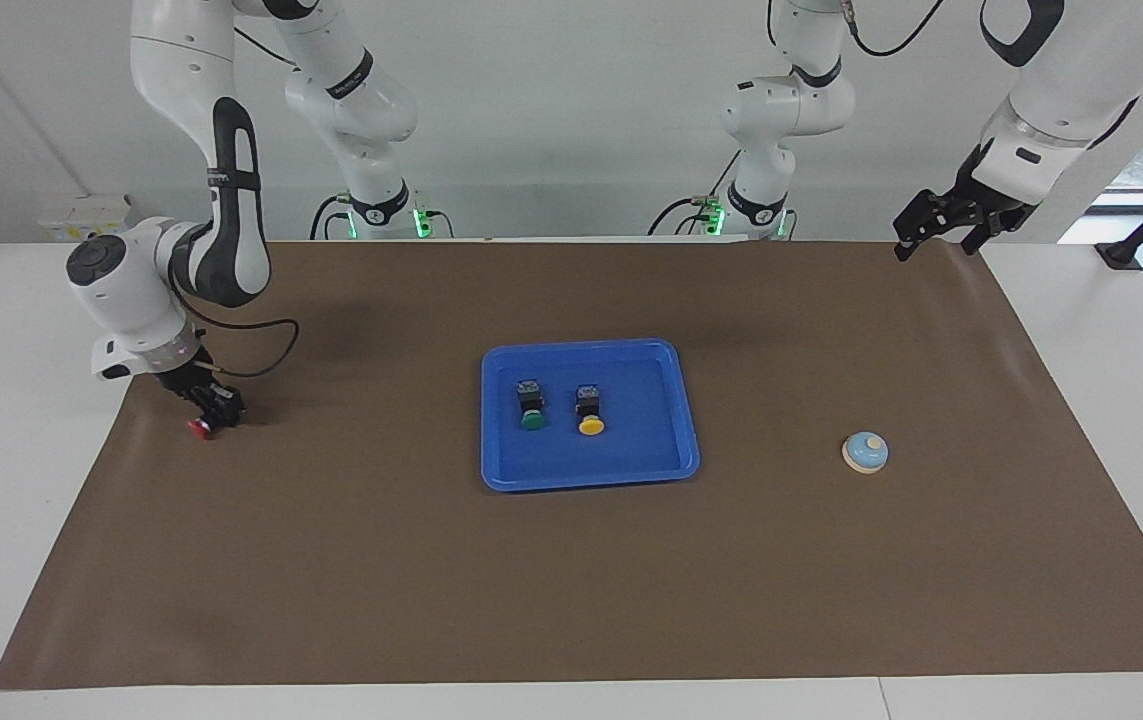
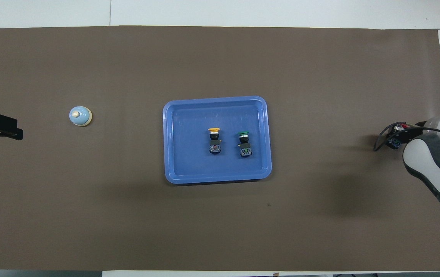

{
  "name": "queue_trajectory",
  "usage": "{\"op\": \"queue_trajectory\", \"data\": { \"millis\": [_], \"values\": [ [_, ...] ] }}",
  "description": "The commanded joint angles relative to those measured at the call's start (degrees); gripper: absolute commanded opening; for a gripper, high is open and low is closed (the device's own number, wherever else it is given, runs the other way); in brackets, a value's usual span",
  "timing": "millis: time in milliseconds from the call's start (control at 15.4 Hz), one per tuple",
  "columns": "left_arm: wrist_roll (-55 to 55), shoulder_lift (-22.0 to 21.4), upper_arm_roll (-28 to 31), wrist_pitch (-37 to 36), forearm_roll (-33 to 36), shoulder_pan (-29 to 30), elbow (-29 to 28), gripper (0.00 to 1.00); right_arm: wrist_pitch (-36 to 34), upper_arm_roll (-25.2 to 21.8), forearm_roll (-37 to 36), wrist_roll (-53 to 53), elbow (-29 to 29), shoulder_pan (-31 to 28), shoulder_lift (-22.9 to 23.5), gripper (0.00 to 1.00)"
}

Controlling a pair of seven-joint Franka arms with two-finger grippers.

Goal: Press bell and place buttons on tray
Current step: 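Reach the right gripper to the red-capped button and grasp it, then carry the red button over the tray with the right gripper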

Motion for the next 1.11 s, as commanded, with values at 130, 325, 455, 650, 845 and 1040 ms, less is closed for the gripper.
{"op": "queue_trajectory", "data": {
  "millis": [130, 325, 455, 650, 845, 1040],
  "values": [
    [-0.46, 0.14, 0.15, -1.37, -0.14, -0.06, 0.91, 1.0, -11.71, 0.4, 0.86, 1.37, 8.71, 7.65, -0.59, 0.0],
    [-0.46, 0.14, 0.15, -1.46, -0.14, -0.06, 0.91, 1.0, -18.47, 0.4, 0.86, 9.7, 14.25, 15.38, -0.51, 0.0],
    [-0.54, 0.14, 0.24, -1.37, -0.14, -0.06, 0.91, 1.0, -22.08, 0.4, 0.95, 15.06, 18.11, 21.53, -0.16, 0.0],
    [-0.46, 0.14, 0.15, -1.37, -0.14, -0.06, 0.91, 1.0, -23.42, 0.4, 2.0, 19.57, 22.52, 30.23, 0.98, 0.0],
    [-0.46, 0.14, 0.15, -1.37, -0.14, -0.06, 0.91, 1.0, -22.63, 0.31, 3.23, 20.36, 23.76, 38.5, 1.52, 0.0],
    [-0.54, 0.14, 0.24, -1.37, -0.14, -0.06, 0.91, 1.0, -22.71, 0.4, 4.8, 21.07, 27.43, 43.96, 4.14, 0.0]
  ]
}}
